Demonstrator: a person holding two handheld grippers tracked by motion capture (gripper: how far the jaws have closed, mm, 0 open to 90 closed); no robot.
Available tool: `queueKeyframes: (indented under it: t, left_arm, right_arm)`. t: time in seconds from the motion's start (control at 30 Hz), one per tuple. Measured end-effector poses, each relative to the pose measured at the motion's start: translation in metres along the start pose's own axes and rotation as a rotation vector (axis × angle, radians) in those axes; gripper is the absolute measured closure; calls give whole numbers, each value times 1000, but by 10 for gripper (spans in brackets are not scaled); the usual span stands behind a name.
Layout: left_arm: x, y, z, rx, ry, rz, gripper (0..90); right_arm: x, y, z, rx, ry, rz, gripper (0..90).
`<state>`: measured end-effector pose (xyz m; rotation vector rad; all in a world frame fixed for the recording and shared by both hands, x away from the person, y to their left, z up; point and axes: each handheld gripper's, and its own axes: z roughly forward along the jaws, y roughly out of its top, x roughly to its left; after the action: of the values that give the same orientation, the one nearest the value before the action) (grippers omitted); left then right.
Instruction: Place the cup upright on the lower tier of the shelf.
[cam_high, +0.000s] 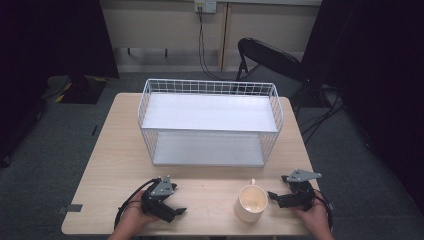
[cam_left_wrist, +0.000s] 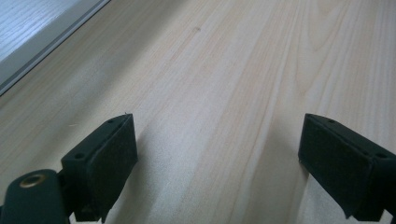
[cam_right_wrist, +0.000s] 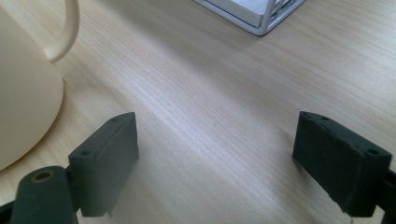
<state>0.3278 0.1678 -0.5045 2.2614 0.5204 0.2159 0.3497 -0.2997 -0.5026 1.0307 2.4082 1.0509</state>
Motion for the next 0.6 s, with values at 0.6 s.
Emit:
queueKeyframes:
  t: [0.6]
  left_arm:
    - [0, 0, 0, 0, 0, 0, 111]
  right_arm:
    - [3, 27, -32, -46, 71, 80, 232]
